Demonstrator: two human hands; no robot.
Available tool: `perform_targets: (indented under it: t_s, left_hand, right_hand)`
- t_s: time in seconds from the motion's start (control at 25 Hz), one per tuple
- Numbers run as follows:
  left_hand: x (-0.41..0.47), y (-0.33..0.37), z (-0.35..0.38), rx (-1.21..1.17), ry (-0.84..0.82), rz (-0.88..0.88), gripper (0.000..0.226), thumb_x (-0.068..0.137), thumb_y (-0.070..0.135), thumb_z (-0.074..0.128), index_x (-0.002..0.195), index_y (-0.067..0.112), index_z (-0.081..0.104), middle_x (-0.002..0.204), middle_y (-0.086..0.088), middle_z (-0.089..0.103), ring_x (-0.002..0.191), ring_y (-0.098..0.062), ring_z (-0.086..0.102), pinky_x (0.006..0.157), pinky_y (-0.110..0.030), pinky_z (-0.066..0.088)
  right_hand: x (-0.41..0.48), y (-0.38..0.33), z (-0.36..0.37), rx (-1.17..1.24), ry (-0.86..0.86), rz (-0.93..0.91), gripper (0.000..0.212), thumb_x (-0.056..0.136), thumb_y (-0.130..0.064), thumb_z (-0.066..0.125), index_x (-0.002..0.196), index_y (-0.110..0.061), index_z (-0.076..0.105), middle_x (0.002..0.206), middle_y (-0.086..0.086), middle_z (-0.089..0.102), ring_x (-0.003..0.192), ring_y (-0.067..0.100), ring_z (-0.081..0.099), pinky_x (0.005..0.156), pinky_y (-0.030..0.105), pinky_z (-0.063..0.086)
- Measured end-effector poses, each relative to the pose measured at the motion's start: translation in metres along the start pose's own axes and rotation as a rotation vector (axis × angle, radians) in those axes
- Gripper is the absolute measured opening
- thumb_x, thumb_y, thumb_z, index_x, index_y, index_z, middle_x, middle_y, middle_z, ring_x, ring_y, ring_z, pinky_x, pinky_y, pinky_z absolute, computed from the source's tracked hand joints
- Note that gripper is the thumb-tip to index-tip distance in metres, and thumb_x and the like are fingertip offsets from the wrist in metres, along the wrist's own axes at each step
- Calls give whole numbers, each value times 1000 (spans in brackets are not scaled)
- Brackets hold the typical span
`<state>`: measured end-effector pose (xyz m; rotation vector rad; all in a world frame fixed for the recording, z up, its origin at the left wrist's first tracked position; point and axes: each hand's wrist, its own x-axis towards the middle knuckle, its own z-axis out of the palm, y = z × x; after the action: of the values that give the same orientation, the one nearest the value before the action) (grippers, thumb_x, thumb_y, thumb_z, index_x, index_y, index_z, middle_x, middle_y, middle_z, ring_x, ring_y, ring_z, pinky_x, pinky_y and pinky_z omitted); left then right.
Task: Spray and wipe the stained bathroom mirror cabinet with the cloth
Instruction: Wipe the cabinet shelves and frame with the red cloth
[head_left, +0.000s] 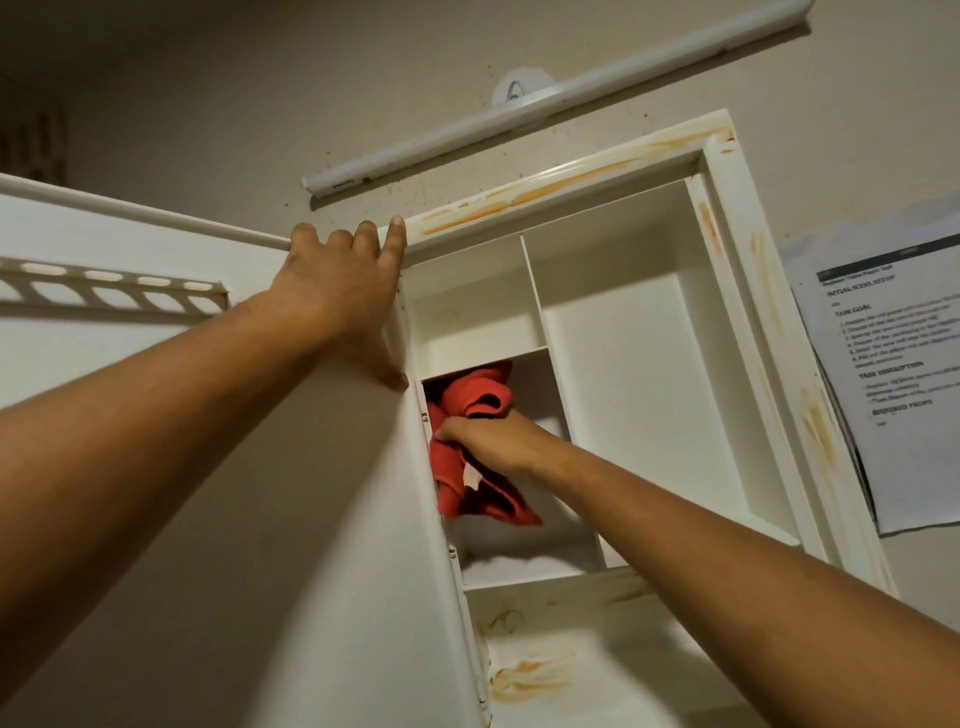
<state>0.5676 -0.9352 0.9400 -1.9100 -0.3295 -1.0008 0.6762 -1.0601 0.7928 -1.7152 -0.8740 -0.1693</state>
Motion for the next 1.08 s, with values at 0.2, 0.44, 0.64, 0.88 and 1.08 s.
perform_targets:
  t_s: [0.2, 0.44, 0.64, 0.88, 1.08]
  left_hand:
    - [4, -1, 6, 8, 19, 3, 167, 43, 98, 67, 160, 9, -14, 162, -18, 28, 141, -38, 42, 111, -62, 36]
    - [7, -3, 13, 12, 48, 1, 165, 46, 96, 69, 161, 10, -13, 162, -18, 29, 141, -39, 42, 112, -62, 35]
    - [7, -3, 11, -18, 46, 18, 166, 44, 94, 71, 161, 10, -11, 161, -20, 30, 140, -41, 42, 112, -65, 32]
    - [-1, 0, 1, -54, 8, 4, 163, 48, 90, 75, 162, 12, -11, 163, -20, 26, 144, -41, 37, 116, -65, 28]
    - [-4, -1, -2, -44, -13, 9, 162, 49, 92, 72, 161, 11, -12, 162, -19, 27, 143, -40, 38, 115, -64, 30]
  right_hand:
    - [11, 9, 20, -261, 45, 41, 37, 97, -9, 42, 68, -7, 64, 52, 5, 66, 49, 23, 68, 43, 23, 51]
    - [20, 17, 35, -359, 171, -163, 19, 100, -19, 52, 83, -26, 54, 81, 2, 64, 74, 28, 68, 48, 25, 45]
    - [2, 38, 33, -535, 93, -195, 10, 99, -16, 51, 90, -20, 52, 77, -3, 57, 74, 23, 61, 58, 27, 42]
    - [-32, 26, 15, -607, -207, 3, 10, 92, -8, 63, 87, -16, 59, 87, 4, 67, 69, 17, 65, 60, 26, 50]
    - [-10, -25, 26, 586, 107, 37, 7, 82, -3, 64, 87, -8, 62, 63, 4, 62, 49, 16, 59, 47, 23, 49]
